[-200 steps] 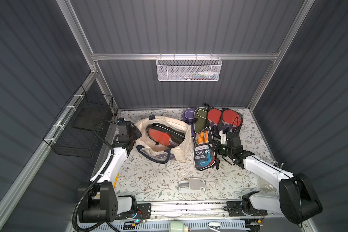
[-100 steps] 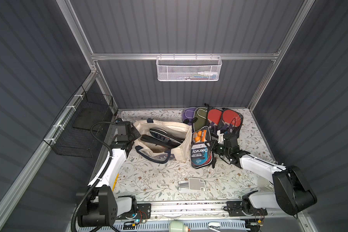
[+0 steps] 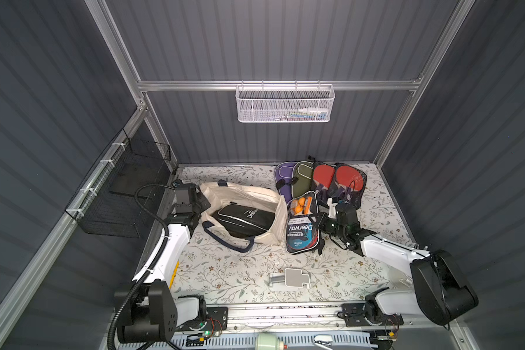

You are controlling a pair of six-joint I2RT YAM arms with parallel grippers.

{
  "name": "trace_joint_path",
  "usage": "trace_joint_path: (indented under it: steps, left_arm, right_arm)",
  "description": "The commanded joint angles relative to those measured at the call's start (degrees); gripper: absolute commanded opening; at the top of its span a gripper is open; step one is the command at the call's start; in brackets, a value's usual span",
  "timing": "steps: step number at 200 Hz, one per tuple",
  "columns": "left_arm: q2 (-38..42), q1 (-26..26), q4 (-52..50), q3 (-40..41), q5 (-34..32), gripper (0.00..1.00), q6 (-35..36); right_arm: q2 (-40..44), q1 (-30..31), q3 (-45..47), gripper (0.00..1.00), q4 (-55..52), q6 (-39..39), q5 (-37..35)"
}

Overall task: Remove the ping pong set from the canvas bag
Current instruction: Place the ping pong set at the center of the board.

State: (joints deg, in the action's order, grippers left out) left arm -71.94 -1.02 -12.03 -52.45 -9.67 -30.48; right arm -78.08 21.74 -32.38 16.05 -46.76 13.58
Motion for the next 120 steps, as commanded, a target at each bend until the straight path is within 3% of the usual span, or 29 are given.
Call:
trace_joint_path:
  steps: [1, 31, 83, 120]
  left_arm:
    - [0.5, 0.92, -0.65, -1.99, -1.17, 0.0, 0.28]
    - [0.13, 1.02, -0.2, -2.05, 0.04, 0.0, 0.06]
    - [0.31, 1.02, 0.06, -1.96, 0.45, 0.0, 0.33]
    - [0.09, 1.15, 0.42, -1.59, 0.71, 0.0, 0.29]
  right_arm:
    - [-3.03, 0.86, 4.12, 0.0, -17.7, 1.0, -5.17]
    - [-5.51, 0.85, 4.24, 0.0, -17.43, 0.73, -6.03]
    - [-9.75, 0.85, 4.63, 0.38, -15.91, -0.69, -7.51]
    - [-9.85, 0.63, 5.28, 0.52, -15.65, -1.55, -8.99]
